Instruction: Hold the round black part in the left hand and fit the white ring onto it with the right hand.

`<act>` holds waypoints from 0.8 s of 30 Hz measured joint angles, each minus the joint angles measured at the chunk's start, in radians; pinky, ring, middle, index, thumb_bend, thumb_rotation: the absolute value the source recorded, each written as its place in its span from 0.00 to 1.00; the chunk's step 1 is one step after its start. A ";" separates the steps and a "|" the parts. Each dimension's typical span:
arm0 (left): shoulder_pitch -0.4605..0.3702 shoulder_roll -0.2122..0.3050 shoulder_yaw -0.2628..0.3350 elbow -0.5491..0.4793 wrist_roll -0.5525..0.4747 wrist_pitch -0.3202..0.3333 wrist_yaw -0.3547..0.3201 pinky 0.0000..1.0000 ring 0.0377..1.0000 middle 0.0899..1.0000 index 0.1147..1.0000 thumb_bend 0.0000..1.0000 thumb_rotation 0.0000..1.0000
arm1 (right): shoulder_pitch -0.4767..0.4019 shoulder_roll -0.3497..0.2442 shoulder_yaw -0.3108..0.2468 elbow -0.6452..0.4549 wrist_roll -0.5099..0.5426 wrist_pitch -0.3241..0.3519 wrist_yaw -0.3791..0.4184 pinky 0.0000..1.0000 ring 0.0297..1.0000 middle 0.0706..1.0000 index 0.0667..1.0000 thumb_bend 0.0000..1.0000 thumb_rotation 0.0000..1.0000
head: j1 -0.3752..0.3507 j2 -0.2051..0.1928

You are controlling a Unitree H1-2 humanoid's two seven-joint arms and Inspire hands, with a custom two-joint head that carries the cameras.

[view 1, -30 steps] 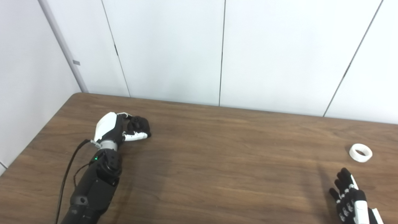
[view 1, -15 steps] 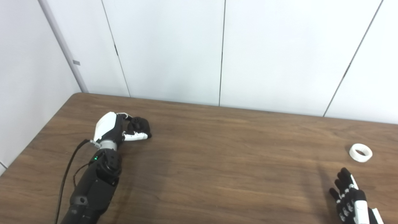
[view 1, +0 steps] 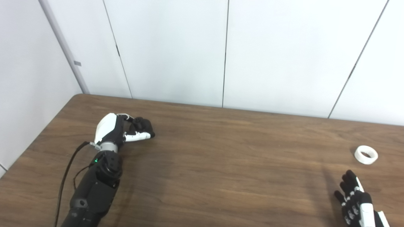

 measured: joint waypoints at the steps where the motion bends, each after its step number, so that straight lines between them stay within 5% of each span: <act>1: 0.002 0.000 -0.001 -0.001 0.000 -0.005 0.000 1.00 0.91 0.77 0.42 0.52 0.04 | 0.000 0.000 0.000 0.000 0.000 0.000 0.000 1.00 1.00 0.99 0.98 0.57 1.00 | -0.008 0.003; 24: 0.251 -0.054 -0.156 -0.433 0.197 -0.156 0.037 1.00 0.91 0.78 0.42 0.52 0.05 | 0.001 0.004 0.023 -0.017 -0.064 0.008 -0.002 1.00 0.99 0.97 0.95 0.58 1.00 | -0.084 0.038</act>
